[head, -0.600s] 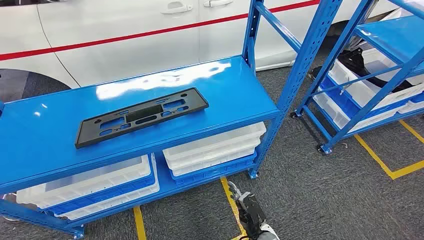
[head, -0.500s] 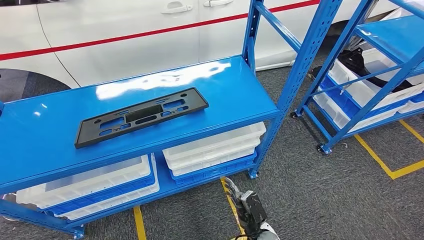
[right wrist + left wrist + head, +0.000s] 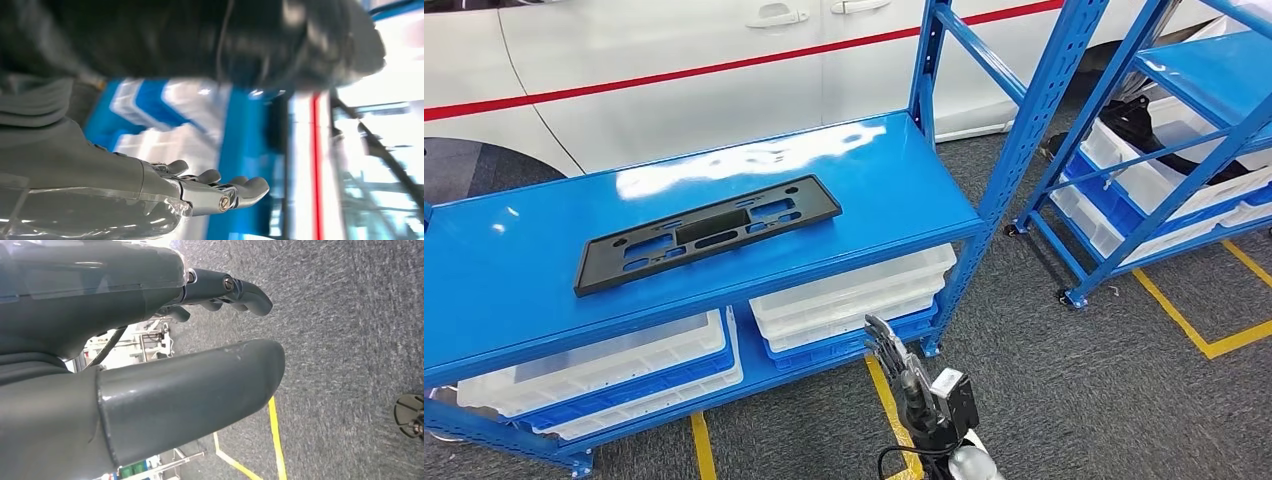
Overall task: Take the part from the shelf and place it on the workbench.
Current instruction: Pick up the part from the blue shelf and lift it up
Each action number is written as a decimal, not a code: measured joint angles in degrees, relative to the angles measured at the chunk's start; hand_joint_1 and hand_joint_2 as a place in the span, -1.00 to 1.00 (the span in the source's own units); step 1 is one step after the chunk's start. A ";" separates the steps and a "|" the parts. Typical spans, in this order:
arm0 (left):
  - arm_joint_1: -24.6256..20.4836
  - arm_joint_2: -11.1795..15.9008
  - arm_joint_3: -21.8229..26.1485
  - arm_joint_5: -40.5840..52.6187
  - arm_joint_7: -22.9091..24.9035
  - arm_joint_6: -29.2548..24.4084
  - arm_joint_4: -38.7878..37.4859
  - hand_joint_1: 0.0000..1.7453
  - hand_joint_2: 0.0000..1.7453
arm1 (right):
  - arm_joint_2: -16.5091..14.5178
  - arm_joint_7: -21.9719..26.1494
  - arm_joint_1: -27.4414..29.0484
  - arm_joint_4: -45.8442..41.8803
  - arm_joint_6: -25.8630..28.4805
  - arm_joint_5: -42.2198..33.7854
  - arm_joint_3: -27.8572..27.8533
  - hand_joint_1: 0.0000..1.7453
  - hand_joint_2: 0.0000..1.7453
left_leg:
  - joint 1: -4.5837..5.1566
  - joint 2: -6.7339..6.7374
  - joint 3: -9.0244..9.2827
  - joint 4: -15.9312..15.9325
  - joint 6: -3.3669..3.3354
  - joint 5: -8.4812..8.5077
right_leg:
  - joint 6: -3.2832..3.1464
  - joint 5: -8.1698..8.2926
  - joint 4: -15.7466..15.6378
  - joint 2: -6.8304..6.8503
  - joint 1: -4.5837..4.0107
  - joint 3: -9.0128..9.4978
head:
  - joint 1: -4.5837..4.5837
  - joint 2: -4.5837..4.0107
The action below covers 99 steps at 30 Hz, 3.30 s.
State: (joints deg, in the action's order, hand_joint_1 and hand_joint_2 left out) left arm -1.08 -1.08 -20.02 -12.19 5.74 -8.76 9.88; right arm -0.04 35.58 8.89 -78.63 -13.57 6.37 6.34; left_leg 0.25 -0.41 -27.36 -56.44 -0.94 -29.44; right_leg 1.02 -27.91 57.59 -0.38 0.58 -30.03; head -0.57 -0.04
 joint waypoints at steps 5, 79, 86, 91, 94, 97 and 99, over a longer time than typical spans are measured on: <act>0.00 0.01 0.26 -2.11 1.67 0.69 -0.02 -1.00 -1.00 | 2.59 0.15 0.38 -10.16 -1.24 1.10 2.27 -1.00 -1.00 | 0.00 0.01 -0.09 0.01 0.00 0.00 | 0.00 0.01 0.01 -0.05 0.00 0.01 | 0.00 0.00; -0.22 -0.15 0.15 -4.96 5.40 5.63 -0.02 -1.00 -1.00 | 8.52 -7.02 -13.51 -19.55 10.87 13.27 15.56 -1.00 -1.00 | -0.01 0.00 -0.01 -0.02 0.08 0.16 | -0.08 0.11 0.14 -0.01 -0.01 -0.03 | 0.00 0.00; -0.23 0.15 0.43 -5.25 5.58 5.65 -0.02 -1.00 -1.00 | 8.56 -7.83 -15.85 -18.84 13.51 16.22 17.99 -1.00 -1.00 | -0.01 0.00 -0.05 -0.01 0.08 0.16 | -0.08 0.10 0.15 0.00 0.00 -0.07 | 0.00 0.00; -0.34 0.42 0.50 -5.46 5.65 5.62 -0.02 -1.00 -1.00 | 8.67 -10.50 -18.57 -18.56 17.53 23.21 20.31 -1.00 -1.00 | 0.00 0.02 -0.08 -0.01 0.08 0.16 | -0.08 0.11 0.14 -0.01 0.00 -0.06 | 0.00 0.00; -0.36 0.48 0.49 -5.32 6.00 5.70 -0.02 -1.00 -1.00 | 8.71 -12.56 -20.78 -18.26 20.37 27.83 22.13 -1.00 -1.00 | 0.00 0.02 -0.03 -0.02 0.08 0.16 | -0.07 0.12 0.15 -0.01 0.00 -0.06 | 0.00 0.00; -0.36 0.49 0.48 -5.08 6.32 5.75 -0.02 -1.00 -1.00 | 8.75 -13.63 -22.22 -18.20 21.94 29.71 23.23 -1.00 -1.00 | -0.01 0.00 -0.01 -0.03 0.08 0.17 | -0.07 0.13 0.15 0.00 -0.01 -0.07 | 0.00 0.00; -0.36 0.49 0.48 -4.90 6.42 5.75 -0.02 -1.00 -1.00 | 8.88 -13.77 -22.72 -18.20 22.29 29.98 23.61 -1.00 -1.00 | -0.01 0.00 -0.01 -0.03 0.08 0.17 | -0.07 0.12 0.15 0.00 -0.01 -0.07 | 0.00 0.00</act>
State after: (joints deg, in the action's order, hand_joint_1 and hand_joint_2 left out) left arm -1.45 -0.59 -19.54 -17.09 12.16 -3.01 9.86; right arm 8.84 21.81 -13.83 -96.83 8.72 36.35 29.95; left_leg 0.25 -0.41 -27.37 -56.47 -0.86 -29.27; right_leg 0.95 -27.79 57.74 -0.38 0.57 -30.10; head -0.57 -0.04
